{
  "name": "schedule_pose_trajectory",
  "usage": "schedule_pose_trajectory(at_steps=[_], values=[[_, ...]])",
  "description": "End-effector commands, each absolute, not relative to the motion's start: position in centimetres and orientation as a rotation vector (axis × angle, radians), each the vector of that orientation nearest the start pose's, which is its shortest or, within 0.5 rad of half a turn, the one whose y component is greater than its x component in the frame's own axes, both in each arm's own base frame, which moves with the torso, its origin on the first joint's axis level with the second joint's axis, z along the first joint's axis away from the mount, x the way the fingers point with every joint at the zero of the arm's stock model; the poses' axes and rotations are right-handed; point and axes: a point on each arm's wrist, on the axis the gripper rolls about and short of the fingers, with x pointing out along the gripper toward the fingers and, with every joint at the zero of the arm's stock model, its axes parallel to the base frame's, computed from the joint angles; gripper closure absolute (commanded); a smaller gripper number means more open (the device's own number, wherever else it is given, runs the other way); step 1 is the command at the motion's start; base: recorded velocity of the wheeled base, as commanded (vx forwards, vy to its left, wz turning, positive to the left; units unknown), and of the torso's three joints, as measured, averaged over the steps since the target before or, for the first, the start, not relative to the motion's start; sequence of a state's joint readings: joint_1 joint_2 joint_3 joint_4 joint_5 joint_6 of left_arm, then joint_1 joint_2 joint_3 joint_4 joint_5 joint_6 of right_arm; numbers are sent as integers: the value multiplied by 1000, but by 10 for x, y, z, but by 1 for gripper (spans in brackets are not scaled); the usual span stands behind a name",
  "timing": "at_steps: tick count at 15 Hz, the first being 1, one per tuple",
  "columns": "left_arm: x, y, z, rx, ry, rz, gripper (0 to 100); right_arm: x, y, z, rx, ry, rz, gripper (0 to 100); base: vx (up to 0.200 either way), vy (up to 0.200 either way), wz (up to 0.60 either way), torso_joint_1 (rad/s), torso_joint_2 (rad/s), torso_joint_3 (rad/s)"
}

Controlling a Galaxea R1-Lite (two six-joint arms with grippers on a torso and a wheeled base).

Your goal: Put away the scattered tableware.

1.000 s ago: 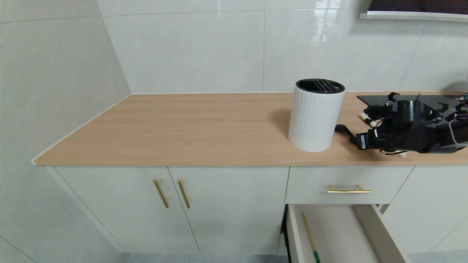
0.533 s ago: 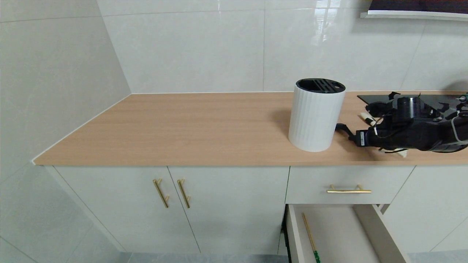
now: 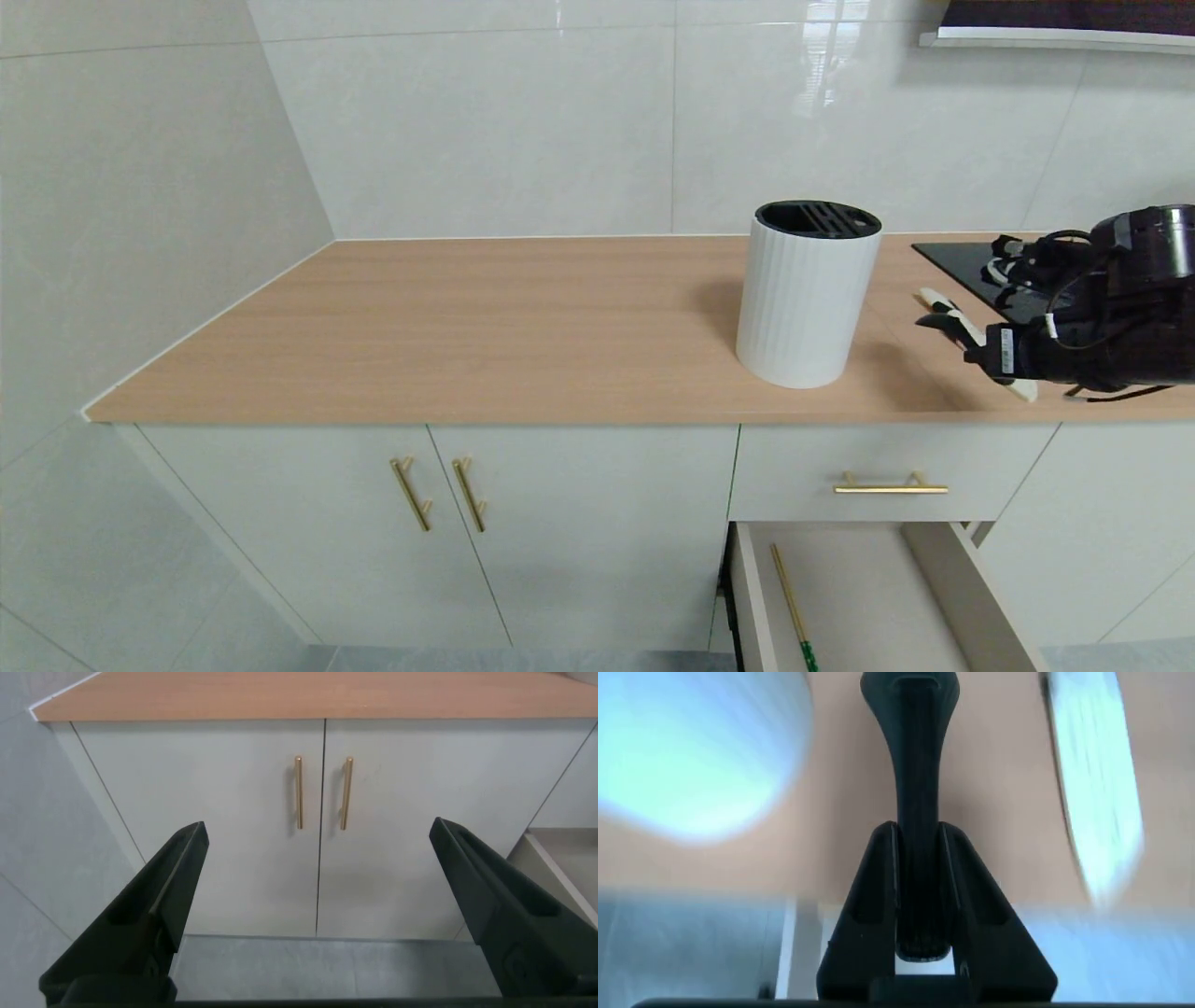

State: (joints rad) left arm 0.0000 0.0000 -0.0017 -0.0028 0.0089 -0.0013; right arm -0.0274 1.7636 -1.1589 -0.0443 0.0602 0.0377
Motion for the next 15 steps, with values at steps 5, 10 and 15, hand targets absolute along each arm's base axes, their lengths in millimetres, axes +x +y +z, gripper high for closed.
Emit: schedule_pose_trajectory(at_steps=[5, 10, 15], values=[[-23, 0, 76, -2, -3, 9, 0, 248, 29, 206, 85, 689, -17, 100, 0, 0, 0, 0, 0, 0], [-23, 0, 76, -2, -3, 9, 0, 252, 49, 187, 58, 762, 2, 100, 0, 0, 0, -6, 12, 11], [-23, 0, 76, -2, -3, 9, 0, 250, 53, 182, 43, 780, 17, 100, 0, 0, 0, -180, 406, 221]])
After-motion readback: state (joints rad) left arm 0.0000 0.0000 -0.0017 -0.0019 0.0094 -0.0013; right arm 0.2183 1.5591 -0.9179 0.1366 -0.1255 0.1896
